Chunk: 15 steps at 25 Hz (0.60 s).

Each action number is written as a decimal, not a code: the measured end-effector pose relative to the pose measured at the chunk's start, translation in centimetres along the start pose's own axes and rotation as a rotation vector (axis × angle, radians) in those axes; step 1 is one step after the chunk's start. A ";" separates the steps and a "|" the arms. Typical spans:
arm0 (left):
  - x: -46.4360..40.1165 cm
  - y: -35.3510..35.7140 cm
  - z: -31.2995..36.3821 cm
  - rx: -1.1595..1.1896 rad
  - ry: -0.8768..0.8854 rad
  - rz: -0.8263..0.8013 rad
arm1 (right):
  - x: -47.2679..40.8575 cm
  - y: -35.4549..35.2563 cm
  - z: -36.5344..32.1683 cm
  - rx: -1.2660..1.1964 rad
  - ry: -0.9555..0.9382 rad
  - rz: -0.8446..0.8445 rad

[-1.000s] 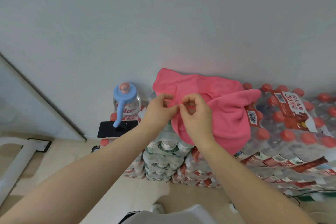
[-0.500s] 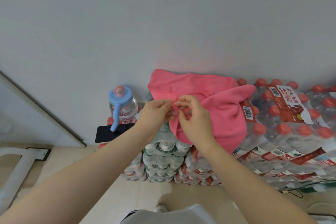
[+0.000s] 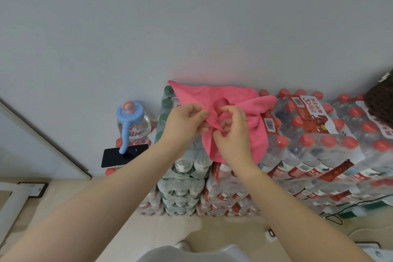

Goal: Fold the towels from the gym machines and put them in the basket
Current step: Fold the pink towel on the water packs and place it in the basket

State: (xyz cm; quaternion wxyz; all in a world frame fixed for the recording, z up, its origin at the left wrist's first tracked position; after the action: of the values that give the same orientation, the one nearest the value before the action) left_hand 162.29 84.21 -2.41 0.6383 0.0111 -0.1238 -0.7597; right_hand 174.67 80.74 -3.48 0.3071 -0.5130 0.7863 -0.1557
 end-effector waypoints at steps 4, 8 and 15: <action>3.2 4.2 1.0 -0.027 0.064 -0.045 | 2.2 -5.4 2.9 -0.011 0.124 0.125; 6.7 7.4 2.7 0.106 0.166 -0.011 | 4.9 -13.3 6.4 0.135 0.194 0.203; 11.9 10.4 2.5 0.133 0.252 0.241 | 9.7 -26.9 11.9 0.229 0.436 0.256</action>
State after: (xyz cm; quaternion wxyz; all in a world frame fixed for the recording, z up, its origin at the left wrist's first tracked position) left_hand 169.68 71.43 3.79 0.7330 0.1335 -0.0933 -0.6604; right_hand 198.70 61.44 -0.65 0.2036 -0.3258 0.8696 -0.3102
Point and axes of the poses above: each hand's wrist, its own x-axis away from the middle knuckle, its own y-axis out of the palm, z = x × y, the point moved 8 cm from there along -x, towards the middle knuckle, and after that the axes turned 11 degrees about x, right-handed, at the moved point
